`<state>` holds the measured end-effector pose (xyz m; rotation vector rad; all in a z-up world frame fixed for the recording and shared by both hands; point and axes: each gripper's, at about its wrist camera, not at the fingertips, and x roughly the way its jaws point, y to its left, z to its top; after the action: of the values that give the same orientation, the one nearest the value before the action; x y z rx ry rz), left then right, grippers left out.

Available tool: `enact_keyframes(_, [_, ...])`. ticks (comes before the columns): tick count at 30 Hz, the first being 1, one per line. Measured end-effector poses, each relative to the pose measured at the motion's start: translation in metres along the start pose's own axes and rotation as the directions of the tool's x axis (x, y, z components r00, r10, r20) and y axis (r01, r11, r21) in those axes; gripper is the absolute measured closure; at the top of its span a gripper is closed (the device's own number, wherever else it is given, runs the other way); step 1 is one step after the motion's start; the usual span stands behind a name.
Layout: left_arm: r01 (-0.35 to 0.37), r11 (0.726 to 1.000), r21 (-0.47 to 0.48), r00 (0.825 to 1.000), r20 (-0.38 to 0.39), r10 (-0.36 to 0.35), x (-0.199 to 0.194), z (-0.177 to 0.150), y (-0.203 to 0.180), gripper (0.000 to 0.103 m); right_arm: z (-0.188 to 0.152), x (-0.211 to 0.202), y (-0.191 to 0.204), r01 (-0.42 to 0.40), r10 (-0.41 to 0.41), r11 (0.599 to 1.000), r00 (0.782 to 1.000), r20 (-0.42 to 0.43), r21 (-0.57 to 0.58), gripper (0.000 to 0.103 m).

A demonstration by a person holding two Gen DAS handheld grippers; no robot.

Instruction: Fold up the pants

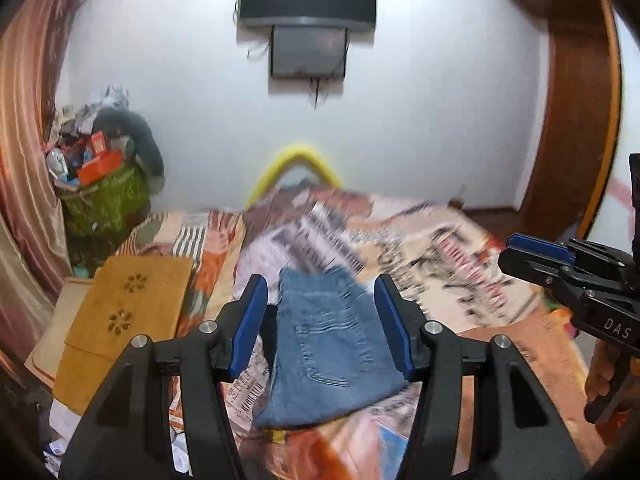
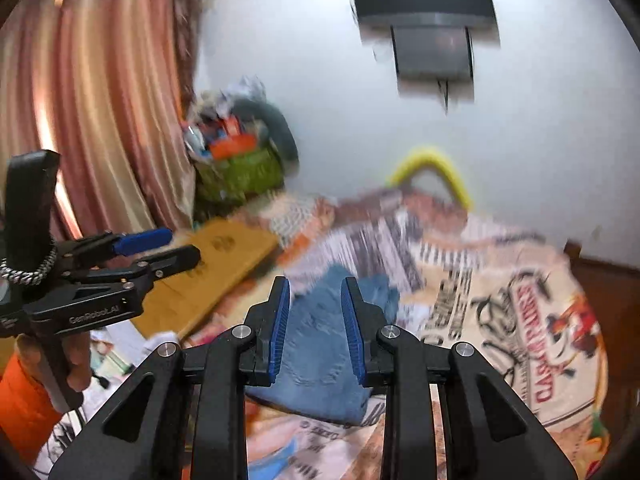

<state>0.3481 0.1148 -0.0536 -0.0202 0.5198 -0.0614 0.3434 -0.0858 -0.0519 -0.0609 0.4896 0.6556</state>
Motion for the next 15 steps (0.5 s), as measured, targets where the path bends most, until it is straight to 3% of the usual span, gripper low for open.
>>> enact_keyframes(8, [0.005,1.0,-0.018,0.981,0.193,-0.002,-0.143,-0.009,-0.021,0.048,-0.003,-0.128,0.062,-0.018,0.028,0.999,0.977,0.213,-0.047,0.079])
enact_keyframes(15, [-0.028,0.999,-0.017,0.953,0.301,0.032,-0.218,-0.047,-0.04,0.045,-0.033,-0.18,0.097,-0.011,0.028,0.998,0.956,0.291,-0.059,0.079])
